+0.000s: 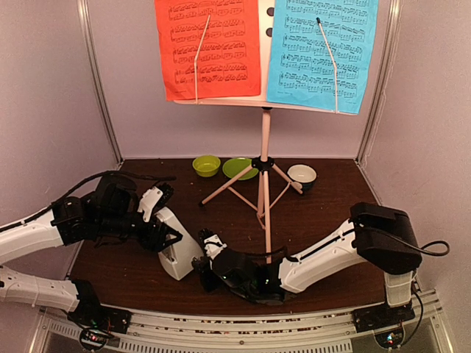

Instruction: Set up the instrument practice props

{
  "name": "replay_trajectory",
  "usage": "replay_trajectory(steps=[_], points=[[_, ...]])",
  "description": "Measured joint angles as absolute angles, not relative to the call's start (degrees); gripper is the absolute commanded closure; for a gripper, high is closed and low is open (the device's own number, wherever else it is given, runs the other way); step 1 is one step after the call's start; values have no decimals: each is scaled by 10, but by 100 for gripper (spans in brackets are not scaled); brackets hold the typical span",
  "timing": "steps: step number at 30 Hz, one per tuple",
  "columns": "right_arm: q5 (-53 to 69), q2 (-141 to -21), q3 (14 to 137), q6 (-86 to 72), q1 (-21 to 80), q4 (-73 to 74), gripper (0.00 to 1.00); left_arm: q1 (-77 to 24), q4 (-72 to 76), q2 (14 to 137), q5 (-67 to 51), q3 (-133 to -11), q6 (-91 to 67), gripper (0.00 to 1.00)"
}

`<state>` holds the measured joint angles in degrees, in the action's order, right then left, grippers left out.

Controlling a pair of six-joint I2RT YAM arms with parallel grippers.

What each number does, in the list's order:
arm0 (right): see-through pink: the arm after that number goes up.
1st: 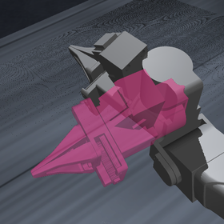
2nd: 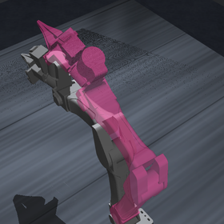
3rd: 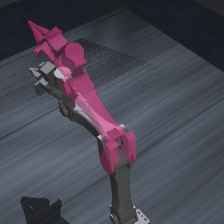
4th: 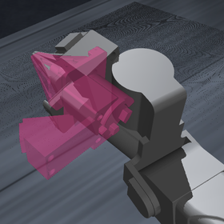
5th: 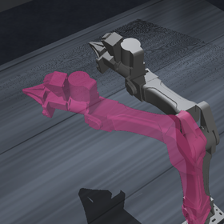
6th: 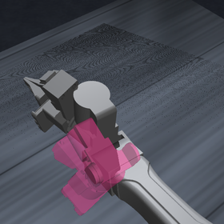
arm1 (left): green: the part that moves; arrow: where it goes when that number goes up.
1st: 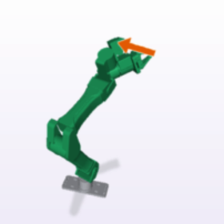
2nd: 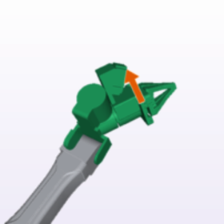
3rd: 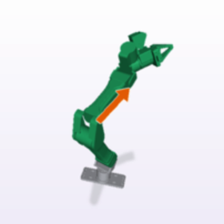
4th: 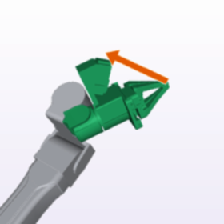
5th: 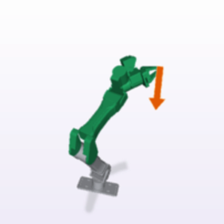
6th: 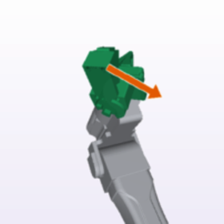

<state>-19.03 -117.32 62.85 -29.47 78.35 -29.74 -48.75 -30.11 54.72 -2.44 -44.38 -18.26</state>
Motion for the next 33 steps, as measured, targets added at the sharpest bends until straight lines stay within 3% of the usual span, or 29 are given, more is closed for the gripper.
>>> replay_trajectory(steps=[8,33], points=[[-184,-1171,630,-286,783,-298,100,-488,-300,547,-25,-444,-182,100],[-92,-1145,603,-510,765,-383,100,-486,-280,456,-30,-420,-121,100]])
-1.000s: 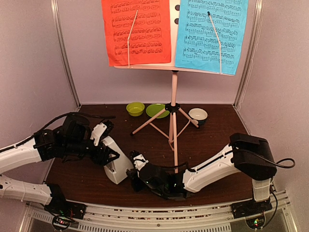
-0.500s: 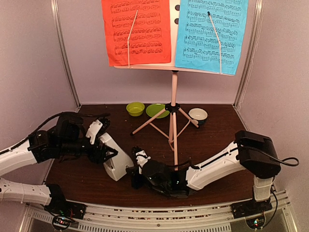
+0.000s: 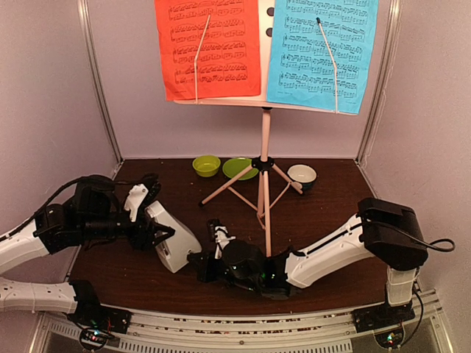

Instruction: Set up the instrument practice props

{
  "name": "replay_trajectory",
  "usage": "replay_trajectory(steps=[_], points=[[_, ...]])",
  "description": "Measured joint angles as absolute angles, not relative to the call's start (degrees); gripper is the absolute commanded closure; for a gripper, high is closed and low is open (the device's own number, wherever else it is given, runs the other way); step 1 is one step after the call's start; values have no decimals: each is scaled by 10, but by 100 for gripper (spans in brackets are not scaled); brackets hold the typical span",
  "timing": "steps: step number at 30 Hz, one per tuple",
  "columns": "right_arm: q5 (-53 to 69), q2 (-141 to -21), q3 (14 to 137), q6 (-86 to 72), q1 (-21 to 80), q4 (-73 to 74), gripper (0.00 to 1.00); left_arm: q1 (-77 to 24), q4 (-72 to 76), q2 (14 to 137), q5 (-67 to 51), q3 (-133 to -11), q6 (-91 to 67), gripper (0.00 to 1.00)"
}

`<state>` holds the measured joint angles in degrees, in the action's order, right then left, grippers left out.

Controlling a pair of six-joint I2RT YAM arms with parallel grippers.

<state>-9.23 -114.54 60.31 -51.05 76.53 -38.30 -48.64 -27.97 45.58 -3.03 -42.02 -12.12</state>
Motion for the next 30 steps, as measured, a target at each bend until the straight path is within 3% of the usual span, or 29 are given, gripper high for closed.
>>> replay_trajectory(steps=[2,8,15,20,25,30], points=[[-90,-1145,603,-516,765,-385,100,-486,-280,452,-30,-420,-118,100],[-91,-1145,613,-489,765,-357,82,-486,-281,455,-32,-420,-116,100],[-93,-1142,628,-451,761,-324,81,-486,-292,462,-32,-420,-114,100],[-95,-1140,635,-438,761,-312,87,-485,-298,464,-32,-420,-114,100],[-97,-1140,642,-437,761,-301,76,-484,-302,469,-31,-420,-114,100],[-101,-1140,644,-434,761,-289,73,-484,-302,471,-32,-420,-114,100]])
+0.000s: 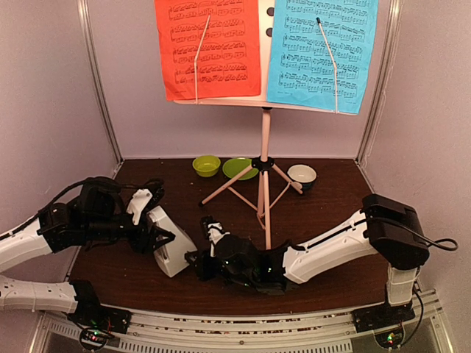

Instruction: Set up the instrument practice props

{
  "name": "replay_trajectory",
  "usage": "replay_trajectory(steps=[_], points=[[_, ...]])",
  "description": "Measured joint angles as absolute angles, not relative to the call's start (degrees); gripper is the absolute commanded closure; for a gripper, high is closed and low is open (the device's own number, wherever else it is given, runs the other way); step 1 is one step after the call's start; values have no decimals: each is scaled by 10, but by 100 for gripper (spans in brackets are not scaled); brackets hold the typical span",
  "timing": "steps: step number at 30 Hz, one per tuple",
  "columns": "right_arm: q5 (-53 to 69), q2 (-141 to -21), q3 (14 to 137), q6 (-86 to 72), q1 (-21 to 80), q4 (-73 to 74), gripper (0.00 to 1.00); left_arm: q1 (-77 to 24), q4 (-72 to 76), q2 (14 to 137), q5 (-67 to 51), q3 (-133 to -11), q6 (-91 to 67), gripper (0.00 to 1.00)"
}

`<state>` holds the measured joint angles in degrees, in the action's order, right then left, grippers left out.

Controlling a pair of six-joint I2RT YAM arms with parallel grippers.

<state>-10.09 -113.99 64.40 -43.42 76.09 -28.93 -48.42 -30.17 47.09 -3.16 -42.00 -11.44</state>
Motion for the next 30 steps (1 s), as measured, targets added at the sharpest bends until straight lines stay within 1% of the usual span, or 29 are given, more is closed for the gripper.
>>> replay_trajectory(steps=[3,6,8,11,16,17,19,21,22,24,27,30], points=[[-101,-1140,646,-432,761,-279,72,-484,-302,472,-32,-420,-115,100],[-101,-1140,652,-428,761,-266,69,-484,-302,473,-32,-420,-115,100],[-101,-1140,655,-424,761,-259,68,-484,-301,473,-32,-420,-115,100],[-101,-1140,656,-419,761,-251,74,-484,-302,473,-32,-420,-115,100],[-99,-1140,659,-417,762,-251,88,-484,-302,474,-32,-420,-115,100],[-99,-1140,660,-416,762,-250,88,-484,-302,474,-32,-420,-115,100],[-98,-1140,662,-416,763,-249,86,-484,-302,474,-31,-420,-115,100],[-98,-1140,663,-416,763,-246,76,-484,-302,475,-31,-420,-115,100],[-99,-1140,664,-415,763,-242,72,-484,-301,475,-32,-420,-115,100],[-101,-1140,665,-417,763,-232,71,-484,-301,475,-32,-420,-115,100],[-103,-1140,665,-419,763,-225,74,-484,-301,475,-34,-420,-116,100],[-102,-1140,665,-420,763,-225,84,-484,-301,475,-34,-420,-117,100]])
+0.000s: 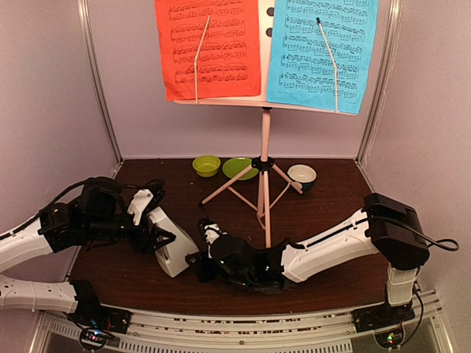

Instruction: Set up the instrument practice props

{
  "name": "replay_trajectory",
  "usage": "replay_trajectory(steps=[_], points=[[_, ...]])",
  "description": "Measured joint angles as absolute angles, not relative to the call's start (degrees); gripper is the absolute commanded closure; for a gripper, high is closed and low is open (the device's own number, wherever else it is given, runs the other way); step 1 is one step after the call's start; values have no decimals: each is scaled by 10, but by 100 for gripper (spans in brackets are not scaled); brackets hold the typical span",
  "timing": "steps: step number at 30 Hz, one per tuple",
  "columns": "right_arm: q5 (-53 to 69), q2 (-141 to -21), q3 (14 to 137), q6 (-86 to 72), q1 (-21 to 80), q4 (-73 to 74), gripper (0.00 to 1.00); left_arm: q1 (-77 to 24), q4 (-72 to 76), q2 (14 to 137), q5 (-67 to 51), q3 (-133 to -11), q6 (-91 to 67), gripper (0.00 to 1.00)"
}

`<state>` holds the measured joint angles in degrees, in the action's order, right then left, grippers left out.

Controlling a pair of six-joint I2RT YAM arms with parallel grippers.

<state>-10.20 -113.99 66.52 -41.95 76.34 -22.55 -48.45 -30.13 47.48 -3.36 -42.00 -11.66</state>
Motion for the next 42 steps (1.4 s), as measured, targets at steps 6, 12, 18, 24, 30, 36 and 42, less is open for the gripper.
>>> replay_trajectory(steps=[6,12,18,24,30,36,42], points=[[-99,-1140,666,-422,765,-230,77,-484,-302,475,-32,-420,-117,100],[-104,-1140,665,-427,765,-214,65,-485,-299,475,-35,-420,-123,100],[-106,-1140,664,-428,766,-215,83,-485,-298,475,-36,-420,-126,100],[-111,-1134,660,-429,769,-221,100,-485,-296,480,-33,-420,-129,100],[-111,-1122,637,-434,770,-242,100,-486,-290,481,-43,-421,-132,100],[-102,-1099,594,-484,763,-300,100,-488,-272,471,-50,-420,-132,100],[-81,-1094,561,-567,751,-387,100,-488,-261,450,-47,-420,-124,100]])
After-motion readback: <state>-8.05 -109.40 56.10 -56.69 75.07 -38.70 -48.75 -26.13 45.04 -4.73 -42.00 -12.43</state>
